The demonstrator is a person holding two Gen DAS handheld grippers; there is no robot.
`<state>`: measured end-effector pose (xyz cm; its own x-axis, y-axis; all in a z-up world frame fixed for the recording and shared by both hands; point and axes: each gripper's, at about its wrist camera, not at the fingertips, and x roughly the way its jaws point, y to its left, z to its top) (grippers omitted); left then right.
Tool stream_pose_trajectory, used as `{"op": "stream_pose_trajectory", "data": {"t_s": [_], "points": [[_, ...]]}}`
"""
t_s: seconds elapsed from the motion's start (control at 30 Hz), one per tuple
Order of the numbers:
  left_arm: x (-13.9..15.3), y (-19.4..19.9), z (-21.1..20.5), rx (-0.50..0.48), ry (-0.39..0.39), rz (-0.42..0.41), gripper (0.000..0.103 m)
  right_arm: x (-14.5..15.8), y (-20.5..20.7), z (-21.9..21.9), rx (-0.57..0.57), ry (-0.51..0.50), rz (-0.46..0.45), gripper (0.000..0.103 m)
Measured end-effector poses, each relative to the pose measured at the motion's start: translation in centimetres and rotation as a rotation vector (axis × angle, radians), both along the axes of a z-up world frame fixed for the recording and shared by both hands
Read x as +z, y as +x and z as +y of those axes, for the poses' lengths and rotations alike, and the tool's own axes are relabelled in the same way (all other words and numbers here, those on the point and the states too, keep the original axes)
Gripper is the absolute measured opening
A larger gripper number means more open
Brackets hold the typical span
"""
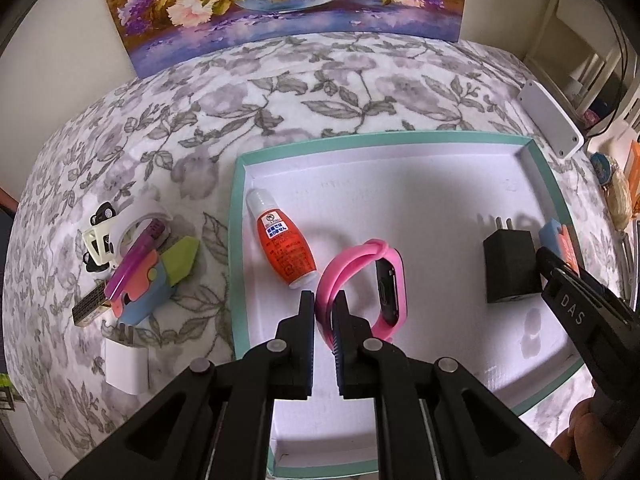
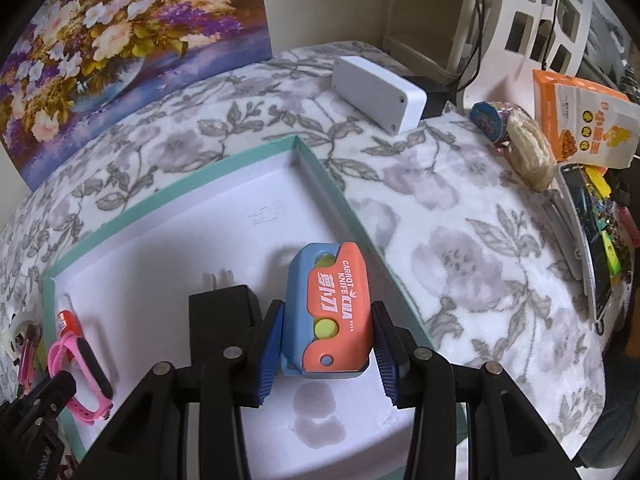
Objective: Organize rigid objects
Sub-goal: 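Lower and open the left gripper on the pink band while the right releases the orange knife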
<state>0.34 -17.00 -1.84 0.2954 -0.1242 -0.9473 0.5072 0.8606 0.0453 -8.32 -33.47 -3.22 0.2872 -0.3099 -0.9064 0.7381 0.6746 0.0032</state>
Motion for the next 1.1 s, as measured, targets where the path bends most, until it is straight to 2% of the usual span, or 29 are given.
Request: {"op": "stream_pose_trajectory", "data": {"t_s": [0.53, 0.57, 0.67, 0.93, 1.1], "points": [[-0.50, 0.07, -0.01, -0.004, 0.023, 0.009, 0.011, -0.31, 0.40, 0.27, 0.026, 0.028, -0.001, 0.045], [-0.48, 0.09, -0.04, -0.003, 0.024, 0.008, 0.016, -0.31, 0.43, 0.30, 0.027, 0.027, 0.000, 0.045], [-0.33, 0.06, -0.10, -0.007, 0.034, -0.007, 0.041, -0.31, 0.44, 0.33, 0.027, 0.026, -0.004, 0.045], [-0.22, 0.10, -0.14, -0.005, 0.050, -0.023, 0.049, -0.18, 0.80, 0.73, 0.048, 0.000, 0.006, 0.054], [0.05, 0.40, 0.30, 0.018, 0.053, -0.039, 0.074, 0.02, 0.69, 0.68, 0.044, -0.021, 0.008, 0.061]]}}
